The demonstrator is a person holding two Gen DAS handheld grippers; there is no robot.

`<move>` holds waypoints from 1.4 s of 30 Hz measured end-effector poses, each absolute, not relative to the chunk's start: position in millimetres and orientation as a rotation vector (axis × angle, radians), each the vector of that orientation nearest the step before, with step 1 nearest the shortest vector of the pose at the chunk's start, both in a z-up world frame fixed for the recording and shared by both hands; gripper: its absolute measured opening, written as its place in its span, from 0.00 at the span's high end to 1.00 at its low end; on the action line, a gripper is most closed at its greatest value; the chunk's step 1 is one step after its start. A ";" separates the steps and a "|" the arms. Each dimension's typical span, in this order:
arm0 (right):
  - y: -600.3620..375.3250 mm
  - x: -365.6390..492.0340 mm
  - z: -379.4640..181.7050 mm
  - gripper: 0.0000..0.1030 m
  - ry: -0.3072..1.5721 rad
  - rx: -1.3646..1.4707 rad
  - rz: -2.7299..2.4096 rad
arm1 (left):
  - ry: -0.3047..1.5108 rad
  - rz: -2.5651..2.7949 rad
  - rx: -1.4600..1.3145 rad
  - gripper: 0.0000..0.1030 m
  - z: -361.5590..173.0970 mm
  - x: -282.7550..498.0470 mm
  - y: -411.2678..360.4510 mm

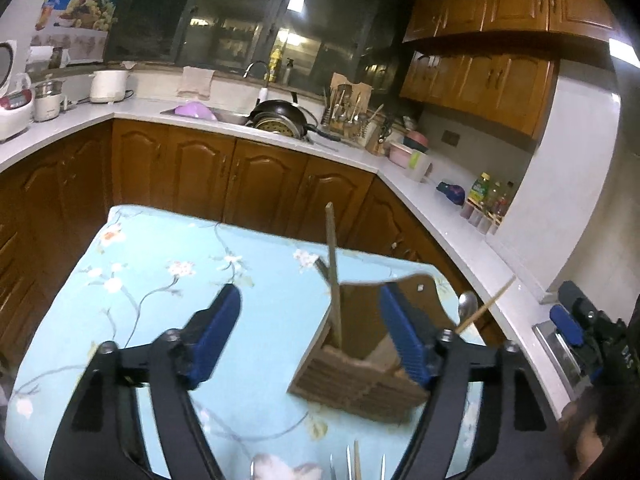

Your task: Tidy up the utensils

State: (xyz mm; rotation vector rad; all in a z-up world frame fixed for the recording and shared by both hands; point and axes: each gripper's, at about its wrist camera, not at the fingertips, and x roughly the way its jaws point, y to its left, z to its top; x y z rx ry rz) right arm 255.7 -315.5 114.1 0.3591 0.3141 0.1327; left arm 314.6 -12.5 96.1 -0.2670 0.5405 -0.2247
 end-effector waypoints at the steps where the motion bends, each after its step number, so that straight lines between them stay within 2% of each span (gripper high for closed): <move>1: -315.5 250.5 113.8 0.13 0.317 0.365 0.140 | 0.544 -0.223 -0.270 0.24 94.8 309.6 -10.1; 7: -307.7 220.0 108.0 0.06 0.343 0.347 0.166 | 0.564 -0.208 -0.257 0.19 81.3 267.8 1.3; 23: -276.1 141.6 39.6 0.05 0.525 0.281 0.195 | 0.693 -0.166 -0.232 0.17 9.9 163.8 20.5; 31: -271.0 122.8 3.7 0.05 0.615 0.283 0.187 | 0.758 -0.149 -0.250 0.17 -16.4 146.1 26.6; 42: -267.5 121.4 0.0 0.05 0.628 0.258 0.180 | 0.796 -0.140 -0.223 0.17 -24.7 147.8 21.7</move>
